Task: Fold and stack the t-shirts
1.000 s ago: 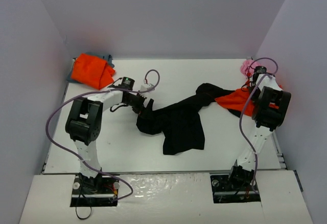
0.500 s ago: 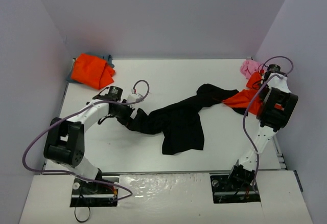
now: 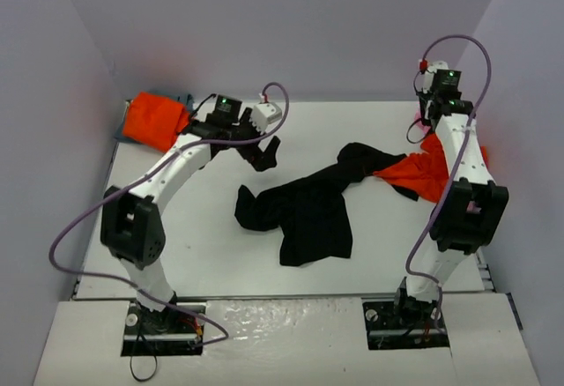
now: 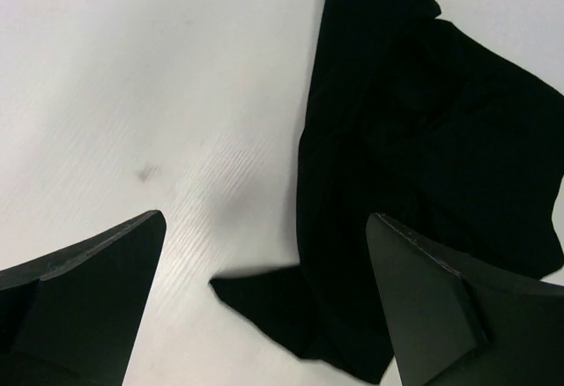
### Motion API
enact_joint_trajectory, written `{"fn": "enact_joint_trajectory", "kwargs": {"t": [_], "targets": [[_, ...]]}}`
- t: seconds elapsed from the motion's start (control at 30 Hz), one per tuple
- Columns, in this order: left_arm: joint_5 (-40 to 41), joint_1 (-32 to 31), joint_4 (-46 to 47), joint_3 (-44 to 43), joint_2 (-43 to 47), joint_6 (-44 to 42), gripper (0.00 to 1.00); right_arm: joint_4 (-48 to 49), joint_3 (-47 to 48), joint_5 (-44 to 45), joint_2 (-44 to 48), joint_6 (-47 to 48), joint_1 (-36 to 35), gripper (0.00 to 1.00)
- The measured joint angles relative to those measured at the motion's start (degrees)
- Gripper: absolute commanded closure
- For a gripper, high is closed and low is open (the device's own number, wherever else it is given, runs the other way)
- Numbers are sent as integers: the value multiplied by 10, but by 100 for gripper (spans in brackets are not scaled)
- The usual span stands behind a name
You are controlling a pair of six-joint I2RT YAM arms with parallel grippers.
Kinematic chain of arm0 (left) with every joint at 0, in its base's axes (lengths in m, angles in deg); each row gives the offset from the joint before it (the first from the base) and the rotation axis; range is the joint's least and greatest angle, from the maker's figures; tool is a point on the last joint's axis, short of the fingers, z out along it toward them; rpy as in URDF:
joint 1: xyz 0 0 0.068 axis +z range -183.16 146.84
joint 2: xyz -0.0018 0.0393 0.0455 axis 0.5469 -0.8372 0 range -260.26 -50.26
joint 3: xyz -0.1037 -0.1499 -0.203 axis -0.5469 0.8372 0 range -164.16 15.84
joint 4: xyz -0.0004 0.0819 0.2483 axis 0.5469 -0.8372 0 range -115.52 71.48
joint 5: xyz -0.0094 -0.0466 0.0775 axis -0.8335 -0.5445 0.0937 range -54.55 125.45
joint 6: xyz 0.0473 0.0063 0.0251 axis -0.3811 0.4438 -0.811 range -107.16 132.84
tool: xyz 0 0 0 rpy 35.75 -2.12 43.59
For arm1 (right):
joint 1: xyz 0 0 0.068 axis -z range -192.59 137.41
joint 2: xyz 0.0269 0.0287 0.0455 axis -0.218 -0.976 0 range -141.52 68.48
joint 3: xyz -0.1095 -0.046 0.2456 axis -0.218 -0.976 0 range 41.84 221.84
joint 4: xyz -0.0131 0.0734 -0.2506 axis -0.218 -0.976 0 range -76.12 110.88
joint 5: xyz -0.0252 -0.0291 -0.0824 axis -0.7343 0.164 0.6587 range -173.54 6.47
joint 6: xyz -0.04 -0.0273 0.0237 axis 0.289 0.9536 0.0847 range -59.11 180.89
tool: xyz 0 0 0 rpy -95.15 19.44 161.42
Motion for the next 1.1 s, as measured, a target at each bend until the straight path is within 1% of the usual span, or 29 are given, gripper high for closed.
{"fn": "enact_joint_trajectory", "kwargs": {"t": [0.1, 0.23, 0.33, 0.4, 0.63, 0.73, 0.87, 1.1], "targets": [[6, -40, 5, -33, -78, -5, 3, -3, -24, -14, -3, -2, -26, 100], [12, -91, -15, -53, -172, -8, 3, -14, -66, -23, -15, -2, -28, 100], [10, -120, -35, -72, -218, -6, 3, -17, -87, -25, -26, -2, -25, 100], [8, -131, -42, -89, -233, -2, 3, -19, -99, -26, -28, -2, -23, 100], [8, -130, -43, -122, -238, 3, 3, -17, -115, -24, -28, -1, -22, 100], [13, -127, -27, -89, -234, 2, 3, -25, -118, -11, -28, 1, -21, 100], [22, -114, 18, -3, -201, -1, 3, -43, -118, 15, -28, 12, -19, 100], [-17, -50, 24, 24, -187, 11, 3, -64, -118, 42, -24, 5, -1, 100]]}}
